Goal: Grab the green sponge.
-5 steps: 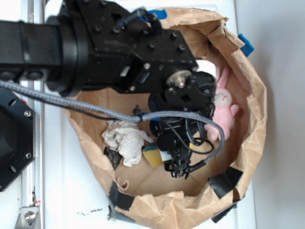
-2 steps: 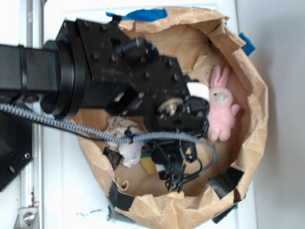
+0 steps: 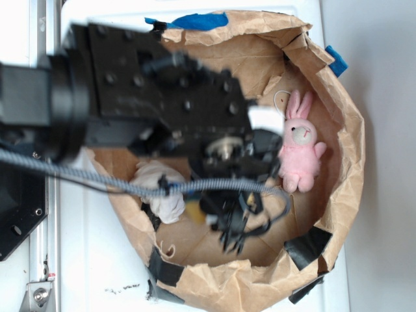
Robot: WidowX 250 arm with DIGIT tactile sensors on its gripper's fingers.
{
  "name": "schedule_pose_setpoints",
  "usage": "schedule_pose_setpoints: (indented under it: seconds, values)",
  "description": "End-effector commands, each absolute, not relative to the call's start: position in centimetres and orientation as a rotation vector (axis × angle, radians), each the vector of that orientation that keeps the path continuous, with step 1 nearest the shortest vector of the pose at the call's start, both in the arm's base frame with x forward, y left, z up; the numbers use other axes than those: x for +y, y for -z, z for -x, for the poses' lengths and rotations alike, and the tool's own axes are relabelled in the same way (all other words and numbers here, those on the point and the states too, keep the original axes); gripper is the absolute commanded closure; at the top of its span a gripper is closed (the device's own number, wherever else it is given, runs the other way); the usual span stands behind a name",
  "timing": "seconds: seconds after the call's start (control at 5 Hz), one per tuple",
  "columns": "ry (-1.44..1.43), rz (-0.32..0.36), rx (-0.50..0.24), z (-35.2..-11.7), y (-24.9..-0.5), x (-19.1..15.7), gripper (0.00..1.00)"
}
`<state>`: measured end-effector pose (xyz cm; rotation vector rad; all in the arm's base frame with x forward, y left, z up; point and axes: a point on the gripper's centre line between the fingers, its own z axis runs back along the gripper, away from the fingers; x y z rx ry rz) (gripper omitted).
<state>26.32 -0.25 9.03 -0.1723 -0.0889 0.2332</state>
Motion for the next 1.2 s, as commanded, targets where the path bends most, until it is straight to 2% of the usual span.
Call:
schedule_pose_setpoints:
  seconds: [0.0,0.2,0.4,1.0]
  values:
    - [-0.284,0.168,-0.099,-25.5,-16.6,5.3,1.0]
    - [-0.227,0.168,-0.094,-24.0,-18.1,3.9,1.0]
    - [-0.223,0.145,-0.11,-23.2,-18.5,3.0,1.0]
    - [-0.263,0.124,-0.125,-24.7,-17.3,3.0,1.0]
